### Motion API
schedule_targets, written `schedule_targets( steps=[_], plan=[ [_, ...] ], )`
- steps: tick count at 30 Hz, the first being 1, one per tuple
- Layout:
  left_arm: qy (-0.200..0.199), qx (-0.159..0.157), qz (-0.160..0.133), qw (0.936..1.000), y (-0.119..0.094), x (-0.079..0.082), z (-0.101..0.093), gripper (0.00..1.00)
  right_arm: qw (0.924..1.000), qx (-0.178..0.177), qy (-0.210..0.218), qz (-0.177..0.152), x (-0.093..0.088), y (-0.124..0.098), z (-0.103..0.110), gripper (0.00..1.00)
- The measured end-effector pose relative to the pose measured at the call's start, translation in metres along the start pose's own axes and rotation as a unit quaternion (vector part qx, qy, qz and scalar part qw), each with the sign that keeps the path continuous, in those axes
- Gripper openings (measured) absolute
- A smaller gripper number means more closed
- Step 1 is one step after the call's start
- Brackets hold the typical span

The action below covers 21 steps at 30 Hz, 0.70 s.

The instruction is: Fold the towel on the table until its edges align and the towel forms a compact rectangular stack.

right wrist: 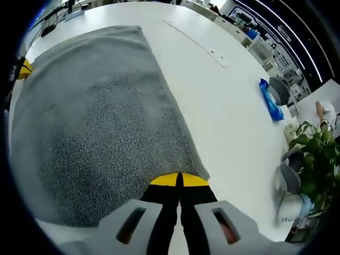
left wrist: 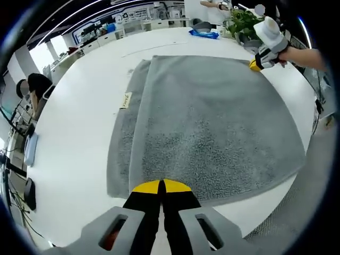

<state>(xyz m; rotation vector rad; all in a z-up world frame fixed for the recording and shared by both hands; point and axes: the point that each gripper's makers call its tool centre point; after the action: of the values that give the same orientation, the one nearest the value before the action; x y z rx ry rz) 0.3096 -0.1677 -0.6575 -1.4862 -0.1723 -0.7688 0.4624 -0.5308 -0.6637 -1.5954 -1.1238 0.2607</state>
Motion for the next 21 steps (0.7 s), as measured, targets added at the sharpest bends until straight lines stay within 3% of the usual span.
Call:
schedule_targets(
  steps=[9,14,21],
  plan=[
    [0.022,-0.011,0.011,0.9996,0.005,0.005,-0.003,0.0,0.9994,0.006,0.035,-0.003,-0.016,-0.008,0.001,0.0],
    [0.044,-0.009,0.023,0.9987,0.007,0.007,-0.003,0.0,0.9971,0.01,0.074,-0.018,-0.018,-0.009,0.0,0.0],
    [0.074,-0.012,0.029,0.9968,0.011,0.013,-0.005,0.01,0.9963,0.01,0.084,-0.015,-0.033,-0.018,0.004,0.0]
  ],
)
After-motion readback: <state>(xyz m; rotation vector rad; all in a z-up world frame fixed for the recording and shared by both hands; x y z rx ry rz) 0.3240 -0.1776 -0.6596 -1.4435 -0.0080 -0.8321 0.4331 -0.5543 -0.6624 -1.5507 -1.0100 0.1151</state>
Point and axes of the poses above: the point that each gripper's makers call its tool centre point, and the gripper's own axes: y roughly forward along the fingers, z roughly to its left, x roughly out of its top, and after that the axes turned 3 degrees about -z, right-handed
